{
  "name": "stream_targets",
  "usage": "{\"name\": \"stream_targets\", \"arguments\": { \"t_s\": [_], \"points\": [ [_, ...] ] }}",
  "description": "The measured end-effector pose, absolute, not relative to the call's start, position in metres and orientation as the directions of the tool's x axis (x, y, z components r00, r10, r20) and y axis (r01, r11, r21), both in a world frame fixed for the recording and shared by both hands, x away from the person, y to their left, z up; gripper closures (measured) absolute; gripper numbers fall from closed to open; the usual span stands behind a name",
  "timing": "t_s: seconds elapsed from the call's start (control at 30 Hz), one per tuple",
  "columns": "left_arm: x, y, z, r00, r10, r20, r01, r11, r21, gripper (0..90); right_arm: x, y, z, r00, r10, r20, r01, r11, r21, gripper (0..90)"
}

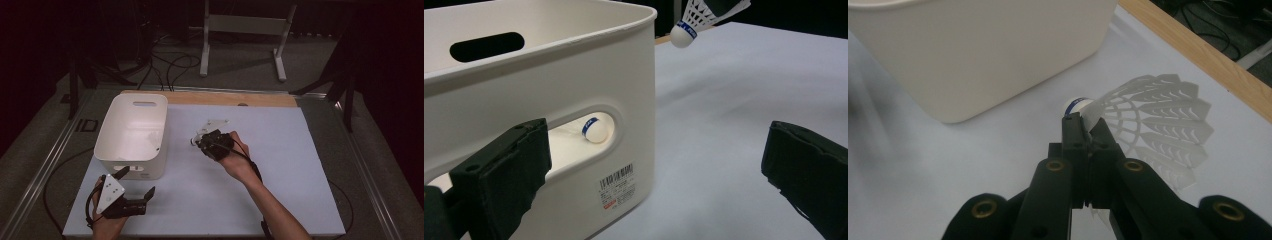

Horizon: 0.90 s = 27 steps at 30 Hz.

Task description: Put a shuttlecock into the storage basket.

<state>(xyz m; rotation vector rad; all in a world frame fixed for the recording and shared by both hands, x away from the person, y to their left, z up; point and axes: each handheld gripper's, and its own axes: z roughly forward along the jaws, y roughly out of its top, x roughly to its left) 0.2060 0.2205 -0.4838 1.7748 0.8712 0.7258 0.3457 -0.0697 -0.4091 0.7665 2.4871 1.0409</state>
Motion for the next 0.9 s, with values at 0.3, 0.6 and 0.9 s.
{"name": "stream_targets", "arguments": {
  "t_s": [0.3,0.6,0.9],
  "points": [
    [0.206,0.221,-0.484,0.563,0.822,0.083,0.23,-0.253,0.94,0.4,0.346,-0.069,-0.402,-0.8,0.59,-0.109,0.335,0.59,0.735,89.0],
    [0.206,0.22,-0.484,0.562,0.823,0.082,0.23,-0.251,0.94,0.3,0.346,-0.069,-0.397,-0.799,0.592,-0.11,0.331,0.585,0.74,89.0],
    [0.206,0.221,-0.484,0.562,0.823,0.081,0.229,-0.249,0.941,0.3,0.348,-0.068,-0.39,-0.801,0.586,-0.122,0.316,0.587,0.745,89.1]
  ]
}}
